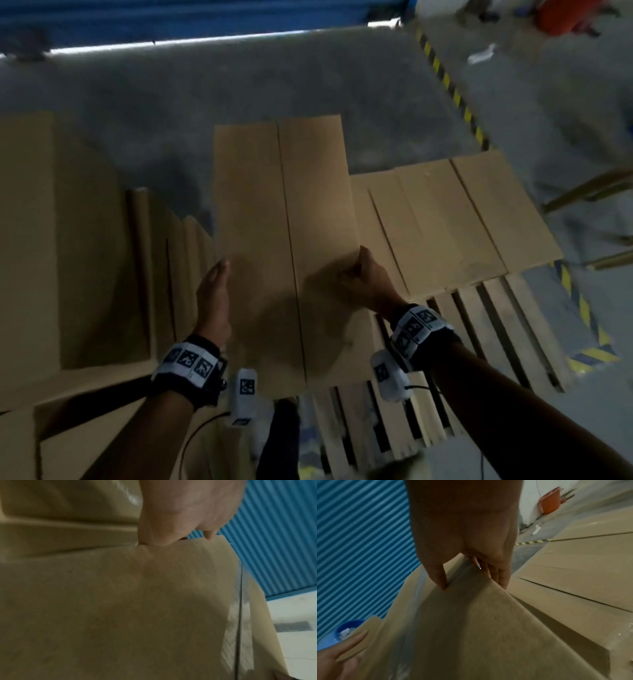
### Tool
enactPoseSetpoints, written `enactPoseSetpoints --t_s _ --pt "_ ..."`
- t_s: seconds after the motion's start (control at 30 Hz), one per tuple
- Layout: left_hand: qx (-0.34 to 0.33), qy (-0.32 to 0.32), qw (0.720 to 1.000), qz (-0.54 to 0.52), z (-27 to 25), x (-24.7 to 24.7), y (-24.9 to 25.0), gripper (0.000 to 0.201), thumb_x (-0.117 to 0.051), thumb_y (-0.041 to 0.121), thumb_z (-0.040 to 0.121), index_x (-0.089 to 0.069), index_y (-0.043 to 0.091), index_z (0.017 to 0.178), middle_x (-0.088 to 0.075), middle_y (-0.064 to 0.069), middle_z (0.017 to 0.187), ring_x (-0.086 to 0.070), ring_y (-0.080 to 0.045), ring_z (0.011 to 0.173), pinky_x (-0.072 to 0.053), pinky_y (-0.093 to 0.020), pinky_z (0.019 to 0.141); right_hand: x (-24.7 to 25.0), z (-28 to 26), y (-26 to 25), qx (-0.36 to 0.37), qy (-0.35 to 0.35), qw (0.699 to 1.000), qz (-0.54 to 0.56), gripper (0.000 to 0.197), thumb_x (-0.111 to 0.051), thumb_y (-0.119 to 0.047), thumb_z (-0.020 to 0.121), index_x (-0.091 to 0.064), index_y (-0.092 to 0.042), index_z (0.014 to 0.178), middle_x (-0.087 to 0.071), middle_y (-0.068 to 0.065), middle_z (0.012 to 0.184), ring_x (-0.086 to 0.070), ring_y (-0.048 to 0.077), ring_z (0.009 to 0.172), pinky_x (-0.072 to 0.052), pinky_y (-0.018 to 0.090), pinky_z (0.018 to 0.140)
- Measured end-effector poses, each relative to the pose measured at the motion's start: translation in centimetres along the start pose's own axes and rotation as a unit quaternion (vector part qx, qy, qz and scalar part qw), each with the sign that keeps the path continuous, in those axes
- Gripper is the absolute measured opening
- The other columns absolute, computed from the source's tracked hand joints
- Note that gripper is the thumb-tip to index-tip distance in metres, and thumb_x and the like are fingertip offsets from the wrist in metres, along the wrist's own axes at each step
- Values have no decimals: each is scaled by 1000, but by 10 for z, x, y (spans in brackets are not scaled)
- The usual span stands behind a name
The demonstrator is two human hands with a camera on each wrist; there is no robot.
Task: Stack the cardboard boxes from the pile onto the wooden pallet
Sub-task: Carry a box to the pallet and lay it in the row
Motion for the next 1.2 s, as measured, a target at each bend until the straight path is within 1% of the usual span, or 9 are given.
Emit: enactPoseSetpoints --t_s 0.17,0.27,0.4,0.53,0.63,0.77,0.9,1.03,1.2 --pt "73 -45 996 -14 85 -34 -78 94 -56 88 66 -48 39 146 -48 9 152 -45 -20 139 -32 -53 117 -36 99 68 -17 -20 1000 -8 42 -70 -30 87 -46 -16 119 -62 6 106 -62 27 94 -57 46 77" --pt "122 -56 991 -20 143 -42 -143 94 -57 99 57 -50 54 139 -49 16 150 -44 -19 140 -32 -57 115 -56 148 104 -13 -25 1000 -13 38 -66 -25 90 -48 -10 120 -63 10 107 -61 32 96 -54 47 79" --pt "142 -73 987 -34 196 -62 -191 81 -64 90 64 -58 50 134 -58 12 143 -51 -23 135 -38 -56 110 -71 206 138 0 -30 999 -27 48 -62 -33 90 -46 -12 130 -63 12 114 -62 32 101 -54 52 87" --pt "53 -100 993 -16 209 -108 -188 34 -60 41 99 -63 33 132 -69 0 128 -64 -26 120 -49 -52 102 -75 253 166 -19 -38 997 -61 51 -61 -28 94 -42 -13 138 -60 11 123 -60 31 109 -54 51 91" --pt "26 -131 991 -3 223 -126 -207 40 -55 21 104 -53 24 144 -67 -2 133 -63 -23 122 -47 -50 107 -75 272 183 -13 -38 993 -111 48 -59 -25 96 -45 -14 141 -60 11 127 -60 30 113 -54 47 93" --pt "10 -178 981 71 229 -139 -239 59 -60 33 95 -43 34 150 -59 0 142 -58 -24 129 -45 -56 108 -72 274 202 47 3 977 -206 35 -62 -25 93 -62 -17 126 -67 6 121 -64 24 104 -56 44 87" --pt "13 -184 981 53 219 -151 -243 66 -69 30 93 -39 31 152 -59 -1 142 -58 -24 128 -46 -56 107 -70 267 226 40 -3 965 -259 40 -65 -25 89 -58 -14 127 -60 10 118 -57 31 108 -53 45 88" --pt "12 -197 979 54 217 -152 -246 92 -81 36 72 -38 30 152 -61 -1 140 -58 -23 128 -46 -55 108 -76 257 248 -12 -49 959 -278 34 -63 -25 90 -56 -11 120 -52 12 113 -55 34 104 -52 42 84" --pt "19 -237 970 52 227 -150 -250 90 -81 27 74 -38 37 152 -62 2 139 -58 -21 127 -47 -50 107 -82 253 258 -6 -30 966 -259 47 -65 -19 89 -50 -15 133 -48 12 126 -49 32 113 -49 42 90"
Point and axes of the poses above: each hand's wrist, its own z-axis towards the middle knuckle, its own x-axis out of the back of the hand, y = z × x, the point moved 3 cm from there along z, towards the middle knuckle
